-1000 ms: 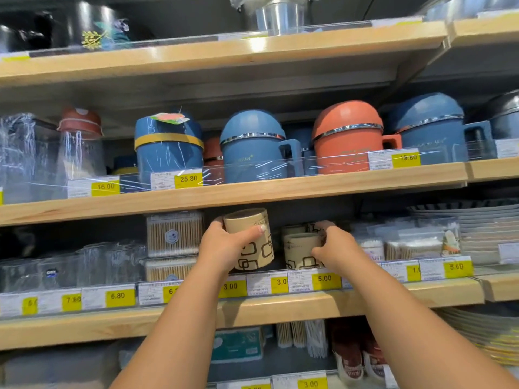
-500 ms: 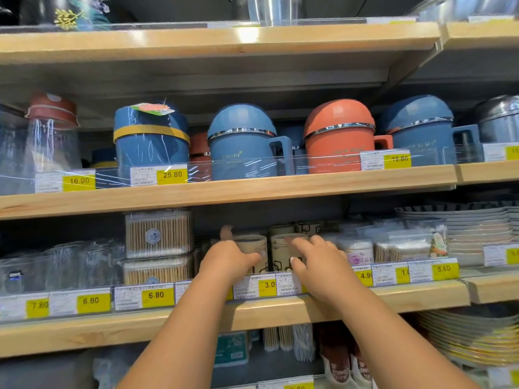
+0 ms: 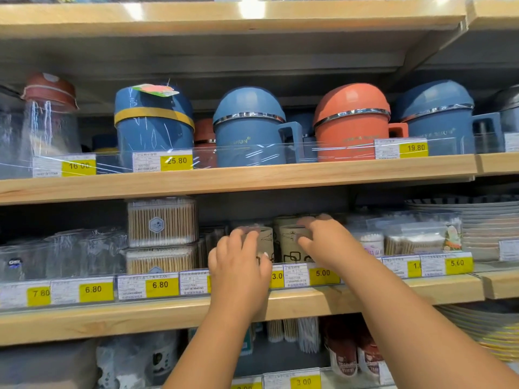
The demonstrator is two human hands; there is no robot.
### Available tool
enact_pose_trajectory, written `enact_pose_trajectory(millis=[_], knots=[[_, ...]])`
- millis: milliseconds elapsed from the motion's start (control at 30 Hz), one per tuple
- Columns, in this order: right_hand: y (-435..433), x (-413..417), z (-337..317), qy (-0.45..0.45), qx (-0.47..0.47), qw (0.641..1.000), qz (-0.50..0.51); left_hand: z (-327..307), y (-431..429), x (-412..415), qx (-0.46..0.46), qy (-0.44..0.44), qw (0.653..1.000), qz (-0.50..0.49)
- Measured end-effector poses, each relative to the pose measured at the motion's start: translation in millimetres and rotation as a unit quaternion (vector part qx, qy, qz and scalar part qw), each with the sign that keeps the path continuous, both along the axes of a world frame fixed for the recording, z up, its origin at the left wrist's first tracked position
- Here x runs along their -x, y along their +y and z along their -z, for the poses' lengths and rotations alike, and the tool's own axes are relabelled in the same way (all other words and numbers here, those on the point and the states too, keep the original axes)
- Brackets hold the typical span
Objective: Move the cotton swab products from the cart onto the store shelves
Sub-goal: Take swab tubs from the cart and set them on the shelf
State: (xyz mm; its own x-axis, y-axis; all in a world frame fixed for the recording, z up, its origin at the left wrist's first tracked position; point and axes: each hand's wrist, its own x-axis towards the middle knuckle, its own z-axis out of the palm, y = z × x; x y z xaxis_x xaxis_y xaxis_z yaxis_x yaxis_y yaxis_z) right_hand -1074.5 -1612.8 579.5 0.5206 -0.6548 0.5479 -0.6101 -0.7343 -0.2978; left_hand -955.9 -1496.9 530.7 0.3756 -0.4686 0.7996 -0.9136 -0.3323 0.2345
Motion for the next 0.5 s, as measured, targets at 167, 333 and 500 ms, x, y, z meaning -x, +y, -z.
enact_pose_trajectory(millis=[167,333,500], knots=[[-3,-6,-25,0.107,-0.065,0.99,0.058,-3,7,-5,0.0,0.029,0.999,0.035],[-6,-15,-17,0.041,-0.026,0.997,0.056,-4,13,-6,-0.009,0.05,0.998,0.033],[4,-27,-10,0.004,0.0,1.0,0.023,1,16,-5,-0.004,0.05,0.998,0.039]])
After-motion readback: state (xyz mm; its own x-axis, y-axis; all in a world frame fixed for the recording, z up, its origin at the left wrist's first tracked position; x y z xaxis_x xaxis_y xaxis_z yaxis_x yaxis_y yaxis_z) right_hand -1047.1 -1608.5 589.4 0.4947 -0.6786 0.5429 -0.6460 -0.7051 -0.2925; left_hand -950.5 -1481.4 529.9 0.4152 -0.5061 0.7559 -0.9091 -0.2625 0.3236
